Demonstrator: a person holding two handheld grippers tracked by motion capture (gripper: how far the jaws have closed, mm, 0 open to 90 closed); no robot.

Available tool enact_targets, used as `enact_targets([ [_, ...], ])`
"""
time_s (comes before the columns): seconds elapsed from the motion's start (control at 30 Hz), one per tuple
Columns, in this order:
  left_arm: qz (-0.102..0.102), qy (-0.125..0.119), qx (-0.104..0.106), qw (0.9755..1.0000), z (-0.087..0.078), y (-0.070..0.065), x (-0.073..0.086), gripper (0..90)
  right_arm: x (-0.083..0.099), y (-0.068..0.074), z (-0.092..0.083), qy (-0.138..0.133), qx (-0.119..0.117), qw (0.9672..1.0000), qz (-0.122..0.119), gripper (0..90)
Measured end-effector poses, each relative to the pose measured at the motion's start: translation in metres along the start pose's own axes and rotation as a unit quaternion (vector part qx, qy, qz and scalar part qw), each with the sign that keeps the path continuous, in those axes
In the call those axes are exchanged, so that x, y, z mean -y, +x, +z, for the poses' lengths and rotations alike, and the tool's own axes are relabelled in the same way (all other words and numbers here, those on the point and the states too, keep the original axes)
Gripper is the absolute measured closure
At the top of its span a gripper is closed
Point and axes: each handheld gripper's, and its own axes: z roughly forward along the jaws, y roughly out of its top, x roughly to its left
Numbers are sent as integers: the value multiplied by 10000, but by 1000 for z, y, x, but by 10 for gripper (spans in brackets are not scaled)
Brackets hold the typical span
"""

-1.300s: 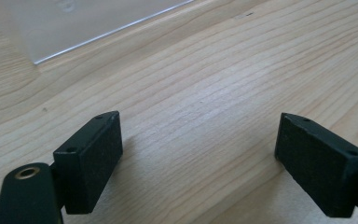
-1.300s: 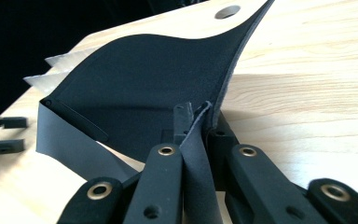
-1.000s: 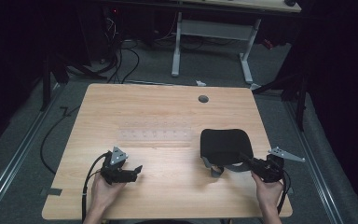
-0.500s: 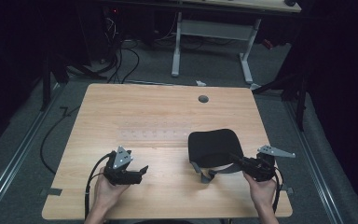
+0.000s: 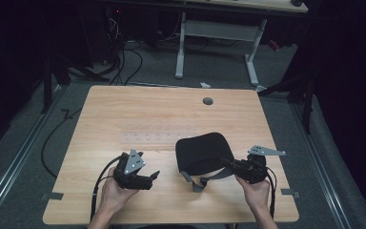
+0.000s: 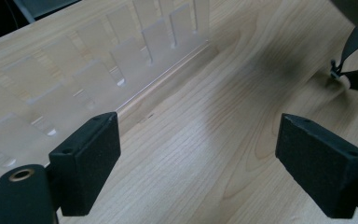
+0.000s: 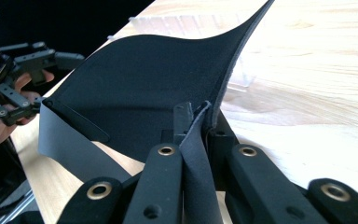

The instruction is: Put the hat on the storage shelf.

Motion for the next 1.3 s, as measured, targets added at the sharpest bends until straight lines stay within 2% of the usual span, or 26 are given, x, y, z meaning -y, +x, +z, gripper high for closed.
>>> enact_targets([
  [0.17,40,-50,127,9999,1,-6,-2,145,-2,8,13,164,-106,9997,-140,862],
  [0.3,151,-105,195,9996,1,-11,-4,143,-3,13,20,256,-190,9994,-146,862],
  [0.43,115,-162,407,9990,0,-17,-9,143,-5,17,24,343,-236,9990,-174,862],
  [0.5,195,-180,434,9987,-1,-19,-10,146,-6,18,26,379,-246,9987,-214,861],
  [0.63,337,-139,436,9984,1,-22,-9,147,-9,21,29,487,-251,9983,-209,861],
  [0.7,497,-61,455,9977,3,-24,-6,147,-11,22,32,554,-220,9980,-212,861],
  [0.83,687,27,398,9968,8,-26,-1,146,-13,25,37,707,-150,9971,-217,861],
  [1.1,740,0,420,9964,6,-26,0,153,-18,30,44,868,-172,9959,-209,860],
  [1.2,703,11,427,9966,6,-26,2,172,-20,32,46,886,-189,9955,-263,860],
  [1.3,766,-24,340,9965,7,-26,2,186,-22,35,48,897,-199,9954,-270,860],
])
